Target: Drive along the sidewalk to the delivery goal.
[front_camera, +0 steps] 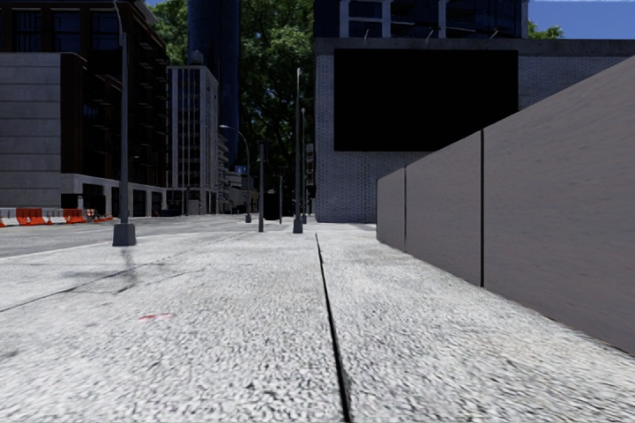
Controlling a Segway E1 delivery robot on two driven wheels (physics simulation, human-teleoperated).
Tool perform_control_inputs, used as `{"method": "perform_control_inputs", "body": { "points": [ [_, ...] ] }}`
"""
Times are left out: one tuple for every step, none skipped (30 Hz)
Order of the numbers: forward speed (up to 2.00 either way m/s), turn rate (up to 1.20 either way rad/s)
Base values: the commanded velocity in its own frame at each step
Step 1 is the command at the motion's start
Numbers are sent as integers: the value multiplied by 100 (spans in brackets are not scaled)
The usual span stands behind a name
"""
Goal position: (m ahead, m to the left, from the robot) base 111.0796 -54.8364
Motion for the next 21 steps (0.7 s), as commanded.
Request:
{"method": "perform_control_inputs", "body": {
  "points": [
    [200, 0],
    [200, 0],
    [200, 0],
    [200, 0],
    [200, 0],
    [200, 0],
    [200, 0],
    [200, 0],
    [200, 0],
    [200, 0],
    [200, 0],
    [200, 0],
    [200, 0],
    [200, 0],
    [200, 0],
    [200, 0],
    [200, 0],
    [200, 0],
    [200, 0],
    [200, 0],
    [200, 0]
  ]
}}
